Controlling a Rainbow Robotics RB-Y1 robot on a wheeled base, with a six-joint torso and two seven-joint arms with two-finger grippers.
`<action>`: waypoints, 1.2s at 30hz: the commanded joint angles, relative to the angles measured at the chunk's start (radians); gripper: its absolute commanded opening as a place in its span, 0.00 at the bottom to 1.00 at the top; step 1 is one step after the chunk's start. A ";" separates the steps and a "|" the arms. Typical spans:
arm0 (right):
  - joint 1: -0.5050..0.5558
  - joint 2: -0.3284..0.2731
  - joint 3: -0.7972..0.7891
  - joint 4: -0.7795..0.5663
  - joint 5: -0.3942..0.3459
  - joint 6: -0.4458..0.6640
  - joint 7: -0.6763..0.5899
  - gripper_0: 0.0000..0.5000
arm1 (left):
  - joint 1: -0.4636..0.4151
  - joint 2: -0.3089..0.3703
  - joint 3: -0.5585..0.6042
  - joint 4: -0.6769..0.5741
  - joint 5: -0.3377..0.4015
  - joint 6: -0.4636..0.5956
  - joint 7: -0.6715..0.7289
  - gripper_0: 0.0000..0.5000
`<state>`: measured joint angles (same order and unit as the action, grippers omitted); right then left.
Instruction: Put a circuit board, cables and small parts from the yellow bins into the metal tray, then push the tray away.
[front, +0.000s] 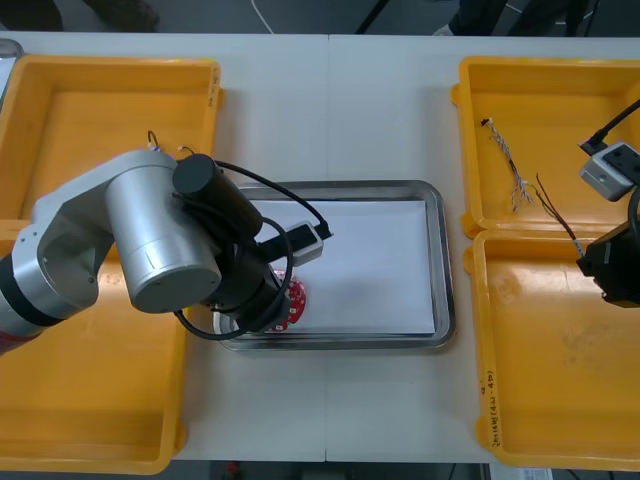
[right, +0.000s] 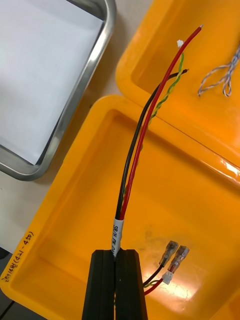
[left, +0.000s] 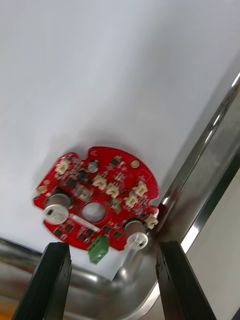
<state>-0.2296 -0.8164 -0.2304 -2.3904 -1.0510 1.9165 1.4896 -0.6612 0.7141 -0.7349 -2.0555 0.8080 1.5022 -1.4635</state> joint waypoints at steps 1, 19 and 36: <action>-0.089 -0.044 0.088 -0.026 -0.003 0.003 0.043 0.00 | -0.035 -0.036 0.118 -0.080 0.016 0.105 0.129 1.00; -0.439 0.029 0.493 0.040 0.057 0.003 0.043 0.00 | -0.038 -0.065 0.463 -0.123 0.048 0.412 0.094 1.00; -0.599 0.240 0.747 0.212 0.233 0.003 0.264 0.00 | -0.038 -0.058 0.663 -0.005 -0.001 0.418 0.049 1.00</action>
<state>-0.7941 -0.6028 0.4917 -2.1935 -0.8395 1.9168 1.6856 -0.6614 0.6669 -0.1225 -2.0792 0.8172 1.9129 -1.4634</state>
